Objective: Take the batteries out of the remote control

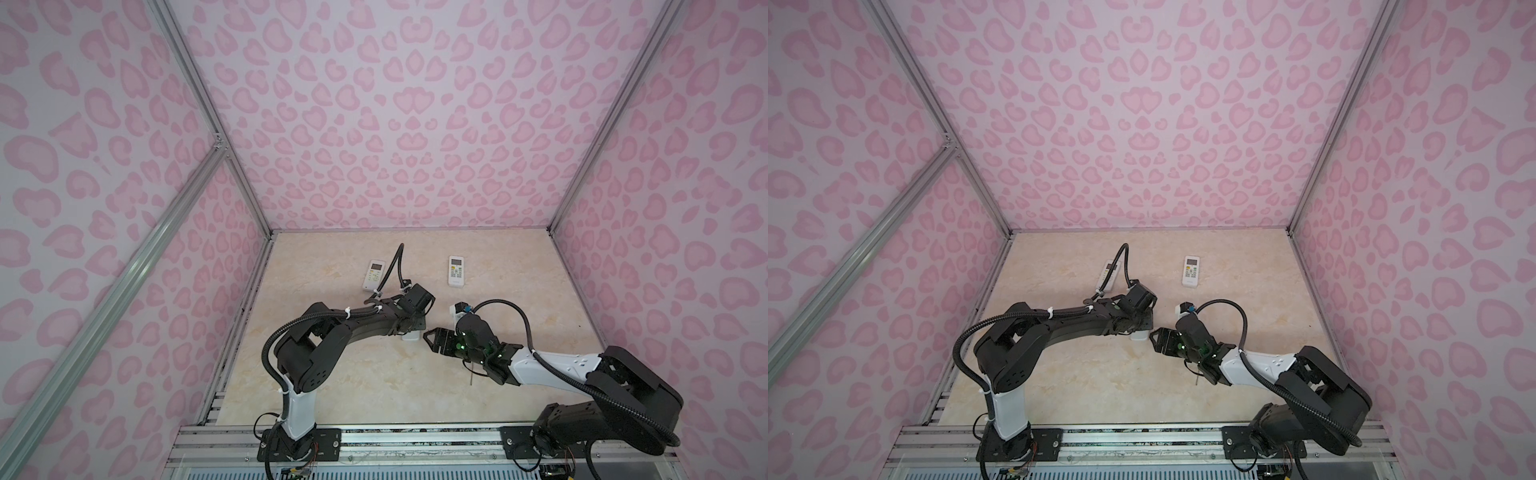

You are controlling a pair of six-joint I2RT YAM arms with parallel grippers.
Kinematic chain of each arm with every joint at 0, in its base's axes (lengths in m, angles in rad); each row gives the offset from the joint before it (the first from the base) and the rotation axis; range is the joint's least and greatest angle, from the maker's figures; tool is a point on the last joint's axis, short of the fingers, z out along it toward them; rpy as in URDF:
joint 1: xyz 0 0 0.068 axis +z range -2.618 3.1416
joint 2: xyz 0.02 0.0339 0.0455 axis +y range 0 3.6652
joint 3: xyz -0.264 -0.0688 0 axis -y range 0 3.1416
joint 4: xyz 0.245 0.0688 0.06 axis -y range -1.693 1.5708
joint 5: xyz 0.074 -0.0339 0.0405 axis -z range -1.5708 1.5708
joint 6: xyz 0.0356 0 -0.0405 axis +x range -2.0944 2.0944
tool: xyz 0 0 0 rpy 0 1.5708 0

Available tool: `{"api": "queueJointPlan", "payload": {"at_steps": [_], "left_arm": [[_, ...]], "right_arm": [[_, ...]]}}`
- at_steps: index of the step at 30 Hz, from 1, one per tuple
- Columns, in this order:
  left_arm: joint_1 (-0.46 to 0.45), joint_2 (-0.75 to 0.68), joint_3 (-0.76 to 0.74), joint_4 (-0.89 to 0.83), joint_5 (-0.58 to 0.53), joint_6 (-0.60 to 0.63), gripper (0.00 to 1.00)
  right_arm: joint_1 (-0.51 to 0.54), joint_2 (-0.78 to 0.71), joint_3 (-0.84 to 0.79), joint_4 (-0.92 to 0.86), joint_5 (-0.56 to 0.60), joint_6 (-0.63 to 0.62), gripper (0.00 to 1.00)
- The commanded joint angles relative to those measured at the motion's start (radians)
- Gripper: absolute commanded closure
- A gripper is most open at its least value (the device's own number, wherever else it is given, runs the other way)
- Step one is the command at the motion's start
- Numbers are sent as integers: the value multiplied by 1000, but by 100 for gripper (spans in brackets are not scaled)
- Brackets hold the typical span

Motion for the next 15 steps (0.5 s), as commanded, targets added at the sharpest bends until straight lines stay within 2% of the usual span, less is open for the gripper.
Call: {"api": "queueJointPlan", "payload": {"at_steps": [1,7,15], "left_arm": [[13,-36,-28,64,74,-62,50],[39,-66,-89,158,182,-128,52],[53,-98,-151,247,257,-194,53]], "right_arm": [[3,9,-9,60,-26,35,22],[3,38,-7,87,-38,73,24],[8,70,0,126,-56,106,29]]}}
